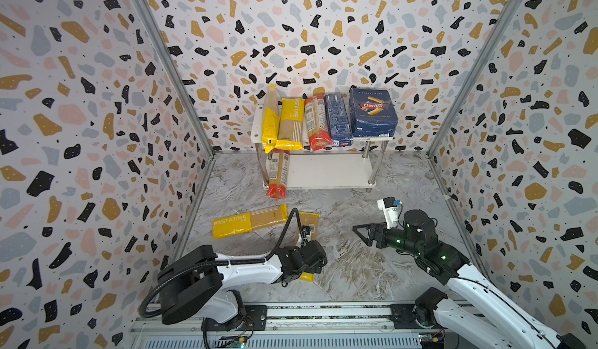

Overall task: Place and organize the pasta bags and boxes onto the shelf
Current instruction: 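Lower the left gripper onto the clear yellow-banded spaghetti bag and grasp it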

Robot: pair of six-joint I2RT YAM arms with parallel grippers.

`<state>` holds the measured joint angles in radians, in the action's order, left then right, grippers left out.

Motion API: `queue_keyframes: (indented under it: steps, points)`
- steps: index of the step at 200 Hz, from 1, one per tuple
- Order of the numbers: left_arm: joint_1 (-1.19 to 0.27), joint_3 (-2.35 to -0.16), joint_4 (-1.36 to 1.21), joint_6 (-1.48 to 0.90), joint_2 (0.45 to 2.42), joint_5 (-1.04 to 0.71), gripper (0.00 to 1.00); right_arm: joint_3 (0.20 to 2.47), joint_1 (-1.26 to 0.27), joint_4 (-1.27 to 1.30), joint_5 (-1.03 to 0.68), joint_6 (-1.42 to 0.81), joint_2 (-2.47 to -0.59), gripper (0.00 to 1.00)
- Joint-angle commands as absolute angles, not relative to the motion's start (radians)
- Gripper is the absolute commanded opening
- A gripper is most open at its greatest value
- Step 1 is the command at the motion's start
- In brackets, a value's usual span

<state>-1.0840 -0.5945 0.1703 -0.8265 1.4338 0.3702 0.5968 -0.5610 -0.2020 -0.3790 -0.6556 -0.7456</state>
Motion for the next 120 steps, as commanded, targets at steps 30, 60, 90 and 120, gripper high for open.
queue_keyframes:
  steps: [30, 60, 90, 120]
  points:
    - [-1.071, -0.574, 0.078, -0.824, 1.534, 0.339, 0.98, 0.601, -0.508, -0.253, -0.425, -0.609, -0.704, 0.85]
    - [-1.057, -0.544, 0.021, -0.821, 1.607, 0.300, 0.77, 0.597, -0.480, -0.268, -0.449, -0.602, -0.691, 0.85]
    - [-1.026, -0.545, -0.012, -0.790, 1.666, 0.249, 0.46, 0.600, -0.449, -0.289, -0.467, -0.592, -0.679, 0.85]
    - [-1.012, -0.551, -0.031, -0.754, 1.718, 0.184, 0.11, 0.608, -0.423, -0.309, -0.473, -0.585, -0.668, 0.85]
